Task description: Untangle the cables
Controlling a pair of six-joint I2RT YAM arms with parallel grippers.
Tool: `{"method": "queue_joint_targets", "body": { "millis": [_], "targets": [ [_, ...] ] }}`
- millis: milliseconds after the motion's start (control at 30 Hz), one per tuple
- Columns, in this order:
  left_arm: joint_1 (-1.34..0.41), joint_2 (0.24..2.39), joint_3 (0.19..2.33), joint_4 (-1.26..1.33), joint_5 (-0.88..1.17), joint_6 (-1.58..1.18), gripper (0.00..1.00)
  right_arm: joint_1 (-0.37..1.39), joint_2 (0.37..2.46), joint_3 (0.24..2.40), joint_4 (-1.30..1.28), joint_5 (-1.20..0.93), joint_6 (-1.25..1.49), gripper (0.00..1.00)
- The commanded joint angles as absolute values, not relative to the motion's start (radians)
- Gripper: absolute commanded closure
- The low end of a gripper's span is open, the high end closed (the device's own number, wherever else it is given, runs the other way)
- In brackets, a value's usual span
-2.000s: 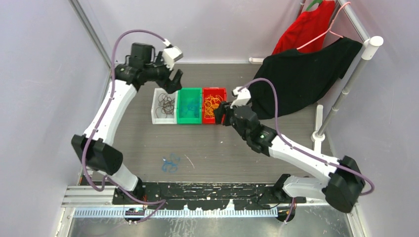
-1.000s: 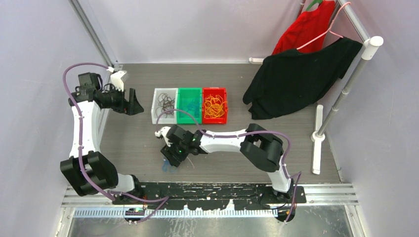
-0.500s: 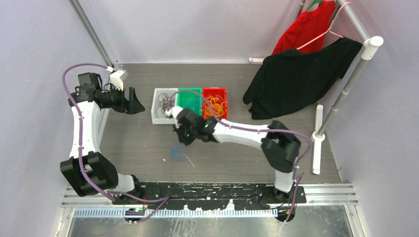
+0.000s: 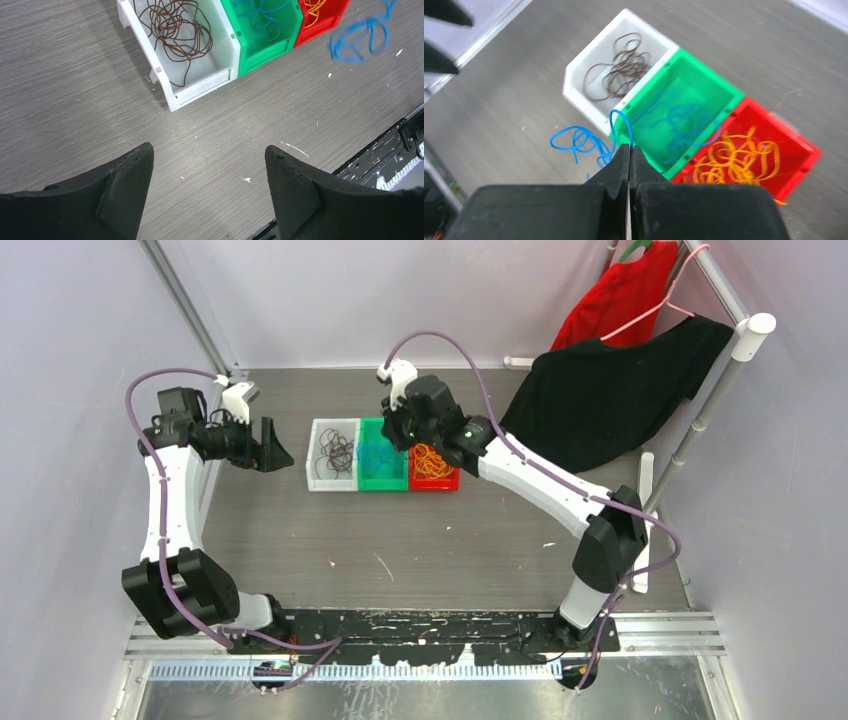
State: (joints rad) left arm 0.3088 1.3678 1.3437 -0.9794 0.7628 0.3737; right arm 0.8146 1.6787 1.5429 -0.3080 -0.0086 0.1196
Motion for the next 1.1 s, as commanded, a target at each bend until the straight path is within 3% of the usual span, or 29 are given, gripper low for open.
{"method": "queue_joint_targets", "body": {
  "millis": [0, 167, 467, 567, 633, 700, 867, 933, 1033, 1067],
  "targets": [
    [0.314, 1.324, 1.347, -0.982, 0.778, 0.380, 0.16, 0.785, 1.761, 1.679, -0.348, 0.127, 0.030, 0.99],
    [0.314, 1.326, 1.355, -0.978, 0.758, 0.367, 0.09, 0.772, 1.888, 1.773, -0.360, 0.188, 0.008, 0.99],
    [0.314, 1.336, 1.370, -0.971, 0.772, 0.336, 0.08, 0.770, 2.080, 1.890, -0.277, 0.306, 0.001, 0.97],
    [0.314, 1.337, 1.372, -0.971, 0.769, 0.336, 0.04, 0.770, 2.109, 1.936, -0.283, 0.307, 0.003, 0.61],
    [0.314, 1.339, 1.376, -0.976, 0.758, 0.338, 0.00, 0.770, 2.095, 1.940, -0.278, 0.308, 0.005, 0.47],
    [0.314, 1.343, 1.379, -0.981, 0.751, 0.342, 0.00, 0.770, 2.067, 1.931, -0.279, 0.307, 0.002, 0.40],
    [0.314, 1.355, 1.377, -0.972, 0.742, 0.316, 0.01, 0.770, 1.969, 1.870, -0.278, 0.303, 0.016, 0.34],
    [0.314, 1.352, 1.368, -0.947, 0.733, 0.292, 0.00, 0.770, 1.899, 1.810, -0.266, 0.305, 0.037, 0.25],
    [0.315, 1.324, 1.314, -0.860, 0.719, 0.237, 0.00, 0.770, 1.746, 1.661, -0.222, 0.356, 0.075, 0.01],
    [0.315, 1.311, 1.291, -0.822, 0.718, 0.219, 0.01, 0.770, 1.693, 1.599, -0.201, 0.386, 0.085, 0.00]
  ]
}}
